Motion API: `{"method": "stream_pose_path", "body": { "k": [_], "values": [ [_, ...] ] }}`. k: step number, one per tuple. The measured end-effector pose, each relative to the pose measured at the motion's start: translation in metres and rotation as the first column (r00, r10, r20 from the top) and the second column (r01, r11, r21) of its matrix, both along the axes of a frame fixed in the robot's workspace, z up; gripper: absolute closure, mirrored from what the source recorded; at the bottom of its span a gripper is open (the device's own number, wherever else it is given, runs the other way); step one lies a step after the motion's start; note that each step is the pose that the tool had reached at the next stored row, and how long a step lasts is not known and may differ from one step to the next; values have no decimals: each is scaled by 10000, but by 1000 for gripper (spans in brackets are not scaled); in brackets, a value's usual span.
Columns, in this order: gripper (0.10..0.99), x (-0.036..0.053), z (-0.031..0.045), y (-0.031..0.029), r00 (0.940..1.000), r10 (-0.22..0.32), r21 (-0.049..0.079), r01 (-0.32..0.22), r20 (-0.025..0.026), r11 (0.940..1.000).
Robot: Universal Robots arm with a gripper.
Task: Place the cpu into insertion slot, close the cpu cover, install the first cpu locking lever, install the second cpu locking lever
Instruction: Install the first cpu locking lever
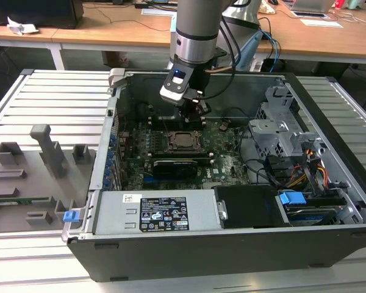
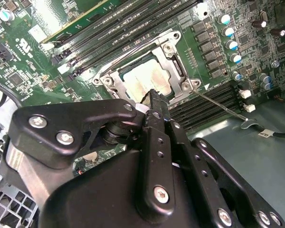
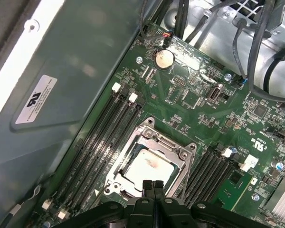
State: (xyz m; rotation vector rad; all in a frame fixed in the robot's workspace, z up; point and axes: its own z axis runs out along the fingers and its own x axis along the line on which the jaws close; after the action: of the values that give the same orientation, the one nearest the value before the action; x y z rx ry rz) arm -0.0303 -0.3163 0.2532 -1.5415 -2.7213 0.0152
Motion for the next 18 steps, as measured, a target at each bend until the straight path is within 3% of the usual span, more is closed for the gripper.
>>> {"method": "stream_pose_path", "body": {
  "k": [18],
  "values": [
    [980, 0, 0, 0, 9988, 486, 0, -486, 0, 9988]
  ]
}}
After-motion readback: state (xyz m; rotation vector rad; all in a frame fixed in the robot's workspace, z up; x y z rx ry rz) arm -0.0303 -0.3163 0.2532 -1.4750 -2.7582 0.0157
